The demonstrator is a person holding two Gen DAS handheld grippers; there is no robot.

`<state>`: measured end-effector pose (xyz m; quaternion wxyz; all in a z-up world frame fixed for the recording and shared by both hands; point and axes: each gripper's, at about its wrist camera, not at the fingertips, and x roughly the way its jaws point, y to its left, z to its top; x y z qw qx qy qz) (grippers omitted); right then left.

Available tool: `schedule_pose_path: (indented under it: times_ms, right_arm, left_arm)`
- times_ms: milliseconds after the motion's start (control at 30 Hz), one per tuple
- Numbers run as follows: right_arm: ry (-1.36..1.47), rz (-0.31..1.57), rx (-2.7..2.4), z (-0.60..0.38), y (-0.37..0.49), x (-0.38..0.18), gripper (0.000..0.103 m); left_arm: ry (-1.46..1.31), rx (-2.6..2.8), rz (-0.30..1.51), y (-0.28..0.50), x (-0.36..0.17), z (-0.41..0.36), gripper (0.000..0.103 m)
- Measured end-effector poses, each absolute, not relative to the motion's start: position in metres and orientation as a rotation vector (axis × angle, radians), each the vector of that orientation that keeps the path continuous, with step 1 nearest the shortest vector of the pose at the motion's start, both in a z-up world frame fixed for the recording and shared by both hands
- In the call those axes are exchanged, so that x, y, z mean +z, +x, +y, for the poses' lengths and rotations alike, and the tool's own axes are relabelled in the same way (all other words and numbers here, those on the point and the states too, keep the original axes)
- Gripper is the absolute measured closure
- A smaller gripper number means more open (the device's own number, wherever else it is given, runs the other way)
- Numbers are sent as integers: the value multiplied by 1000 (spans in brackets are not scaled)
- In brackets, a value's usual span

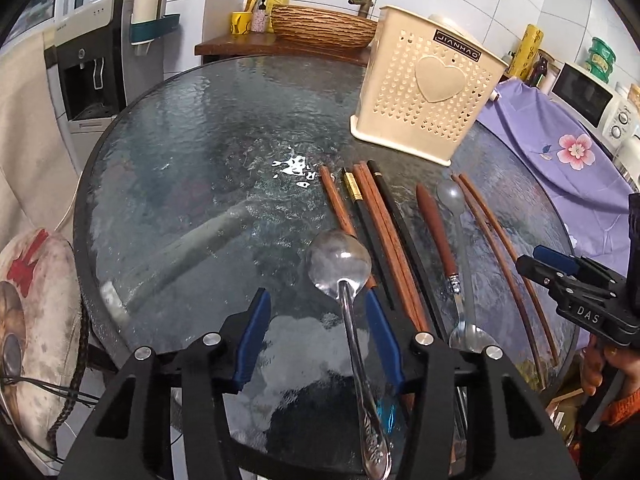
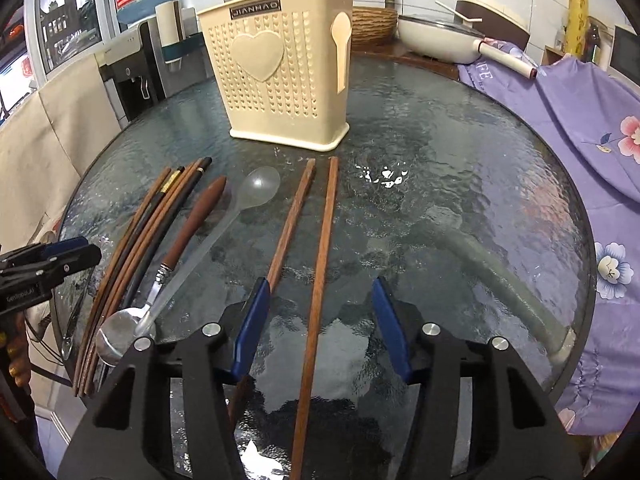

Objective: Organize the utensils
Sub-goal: 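Grasp the silver spoon with the left tool while the right tool grasps a wooden chopstick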

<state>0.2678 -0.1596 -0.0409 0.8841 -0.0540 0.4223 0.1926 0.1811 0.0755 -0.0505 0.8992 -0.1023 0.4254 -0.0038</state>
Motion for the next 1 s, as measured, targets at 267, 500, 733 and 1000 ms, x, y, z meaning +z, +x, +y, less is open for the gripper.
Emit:
schedule_pose_path:
  times_ms: [267, 500, 733, 1000]
  right_arm:
    - [-131, 922, 401, -156, 283, -47, 61]
    - [-109, 939, 403, -155, 300, -46, 63]
    - [-141, 951, 404, -142, 321, -46, 64]
    - [-166, 982, 403, -133, 350, -44, 69]
  left_arm:
    - [-189, 6, 897, 196, -50, 74, 66]
    - [-209, -11, 912, 208, -50, 77, 66]
    - [-166, -12, 931, 222, -49, 75, 66]
    - [-179, -54, 965, 232, -48, 83, 67]
